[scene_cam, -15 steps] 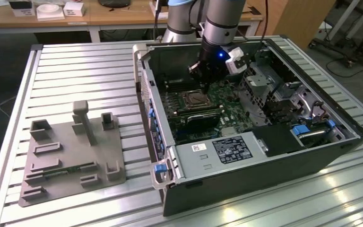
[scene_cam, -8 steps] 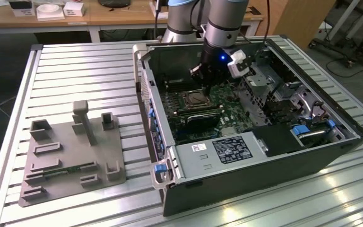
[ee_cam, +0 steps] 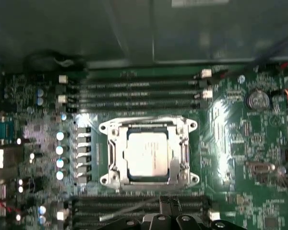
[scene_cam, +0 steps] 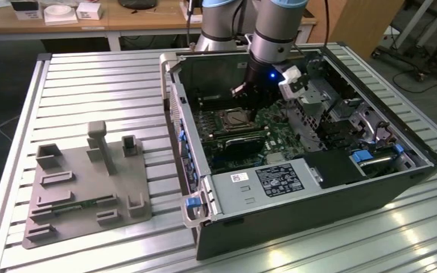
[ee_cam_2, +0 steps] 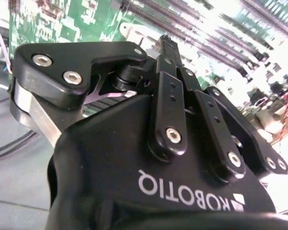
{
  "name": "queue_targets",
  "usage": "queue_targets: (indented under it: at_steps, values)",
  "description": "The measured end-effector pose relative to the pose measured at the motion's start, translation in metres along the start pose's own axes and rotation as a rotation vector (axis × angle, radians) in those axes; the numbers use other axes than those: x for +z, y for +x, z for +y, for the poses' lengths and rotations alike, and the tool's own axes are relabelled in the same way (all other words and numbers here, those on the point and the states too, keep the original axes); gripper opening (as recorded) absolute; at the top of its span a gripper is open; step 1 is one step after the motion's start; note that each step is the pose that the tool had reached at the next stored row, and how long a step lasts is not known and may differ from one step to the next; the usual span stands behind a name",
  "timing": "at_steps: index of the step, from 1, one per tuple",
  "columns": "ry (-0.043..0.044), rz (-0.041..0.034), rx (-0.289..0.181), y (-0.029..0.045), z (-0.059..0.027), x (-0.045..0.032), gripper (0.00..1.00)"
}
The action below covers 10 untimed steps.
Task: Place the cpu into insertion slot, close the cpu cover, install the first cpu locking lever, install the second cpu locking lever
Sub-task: 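Install the second cpu locking lever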
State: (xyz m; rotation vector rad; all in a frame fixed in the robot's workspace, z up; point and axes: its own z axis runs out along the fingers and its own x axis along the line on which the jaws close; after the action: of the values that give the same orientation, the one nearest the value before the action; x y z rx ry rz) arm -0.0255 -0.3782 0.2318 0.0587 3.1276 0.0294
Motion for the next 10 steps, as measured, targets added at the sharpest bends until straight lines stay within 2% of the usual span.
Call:
queue_targets:
  at_steps: [3, 8, 10]
  values:
    - [0.0, 0.0017, 0.0, 0.0028, -0.0006, 0.0003, 0.1]
    - [0.001, 0.0233, 0.001, 0.0059, -0.0008, 0.0007, 0.1]
    - [0.001, 0.027, 0.0, 0.0083, -0.001, 0.0014, 0.1]
